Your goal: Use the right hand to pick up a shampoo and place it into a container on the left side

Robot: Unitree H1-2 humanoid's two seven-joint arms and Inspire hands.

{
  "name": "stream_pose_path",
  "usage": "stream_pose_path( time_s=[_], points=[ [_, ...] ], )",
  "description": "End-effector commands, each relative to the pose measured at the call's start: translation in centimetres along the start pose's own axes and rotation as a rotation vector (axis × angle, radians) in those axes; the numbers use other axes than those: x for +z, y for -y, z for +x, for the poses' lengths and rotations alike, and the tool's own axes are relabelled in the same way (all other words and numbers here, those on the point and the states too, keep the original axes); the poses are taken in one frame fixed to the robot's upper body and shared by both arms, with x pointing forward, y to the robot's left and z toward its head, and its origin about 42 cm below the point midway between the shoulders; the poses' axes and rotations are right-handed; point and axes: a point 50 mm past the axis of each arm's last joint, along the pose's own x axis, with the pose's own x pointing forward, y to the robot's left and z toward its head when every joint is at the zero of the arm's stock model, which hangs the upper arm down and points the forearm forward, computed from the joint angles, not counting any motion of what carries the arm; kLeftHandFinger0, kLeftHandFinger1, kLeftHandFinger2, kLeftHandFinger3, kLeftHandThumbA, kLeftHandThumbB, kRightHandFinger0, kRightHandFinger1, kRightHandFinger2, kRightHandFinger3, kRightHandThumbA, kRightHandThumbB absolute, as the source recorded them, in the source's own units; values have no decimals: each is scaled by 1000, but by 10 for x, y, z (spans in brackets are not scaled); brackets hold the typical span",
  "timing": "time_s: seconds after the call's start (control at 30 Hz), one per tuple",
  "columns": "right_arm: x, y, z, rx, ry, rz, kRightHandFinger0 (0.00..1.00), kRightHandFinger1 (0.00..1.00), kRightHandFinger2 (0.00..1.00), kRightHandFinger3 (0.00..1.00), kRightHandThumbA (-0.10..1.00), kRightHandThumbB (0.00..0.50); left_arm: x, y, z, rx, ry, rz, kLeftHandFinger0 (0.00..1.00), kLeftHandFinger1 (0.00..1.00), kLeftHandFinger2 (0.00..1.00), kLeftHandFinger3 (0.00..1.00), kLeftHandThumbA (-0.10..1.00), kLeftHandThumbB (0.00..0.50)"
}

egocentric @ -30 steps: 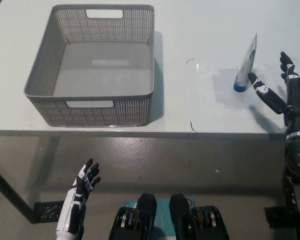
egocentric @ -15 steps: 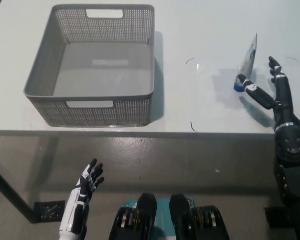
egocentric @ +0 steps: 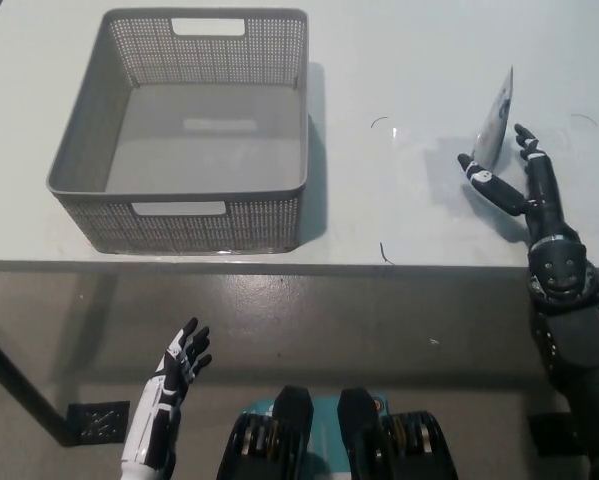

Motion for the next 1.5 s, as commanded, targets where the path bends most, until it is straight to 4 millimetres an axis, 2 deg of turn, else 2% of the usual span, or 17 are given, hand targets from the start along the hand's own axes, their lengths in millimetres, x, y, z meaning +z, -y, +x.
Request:
stream_pose_path(
  time_s=[0.0,0.23,0.47,0.57,0.6,0.63,0.67,0.7,0.73,0.77,0.8,0.83,0.87,0.97,1.17,1.4,1.47],
  points=[
    [44,12,23,-58,109,-6,1000,1000,1000,1000,841,443,11,-1,6,-19,78,14,1000,1000,1000,1000,995,288],
    [63,11,37,-43,111,-12,1000,1000,1000,1000,847,443,12,1,8,-24,90,23,1000,1000,1000,1000,1000,291],
    [72,9,49,-10,70,-10,1000,1000,1000,1000,827,446,12,2,9,-31,93,22,1000,1000,1000,1000,1000,286],
    [80,10,55,-21,46,36,1000,1000,1000,1000,717,412,13,1,11,-34,94,16,1000,1000,1000,1000,992,277],
    [82,12,56,-44,41,60,1000,1000,1000,1000,628,430,13,1,12,-35,96,18,1000,1000,1000,1000,998,277],
    [85,13,57,-71,36,79,1000,1000,1000,1000,600,447,14,1,14,-37,98,22,1000,1000,1000,1000,1000,276],
    [86,14,58,-82,34,75,794,842,931,1000,555,439,14,2,14,-37,100,23,1000,1000,1000,1000,1000,277],
    [88,15,59,-97,30,71,650,728,826,1000,539,436,14,2,15,-38,103,25,1000,1000,1000,1000,1000,277],
    [91,17,60,-154,16,97,85,227,377,401,58,297,14,3,16,-37,103,19,1000,1000,1000,1000,997,284],
    [90,18,60,-174,20,94,3,106,341,286,-94,245,15,3,17,-36,103,17,1000,1000,1000,1000,994,285],
    [90,18,60,-182,21,97,1,99,374,301,-99,235,15,3,17,-37,103,18,1000,1000,1000,1000,994,285],
    [89,19,60,-177,19,114,0,76,445,370,-100,193,15,2,18,-36,103,20,1000,1000,1000,1000,999,291],
    [89,20,60,-171,25,127,0,83,498,425,-100,177,16,1,20,-36,102,18,1000,1000,1000,1000,1000,298],
    [83,19,58,-156,40,128,0,54,492,424,-100,192,15,1,19,-37,97,15,1000,1000,1000,1000,998,294],
    [77,22,57,-158,50,152,0,170,647,631,-100,154,15,0,22,-35,99,15,1000,1000,1000,1000,986,286],
    [83,25,58,-194,52,189,0,233,719,693,-100,156,14,-1,23,-28,97,5,990,1000,1000,1000,982,273],
    [88,25,59,-194,68,207,0,241,705,693,-100,154,14,-1,23,-26,94,2,986,1000,1000,1000,978,267]
  ],
)
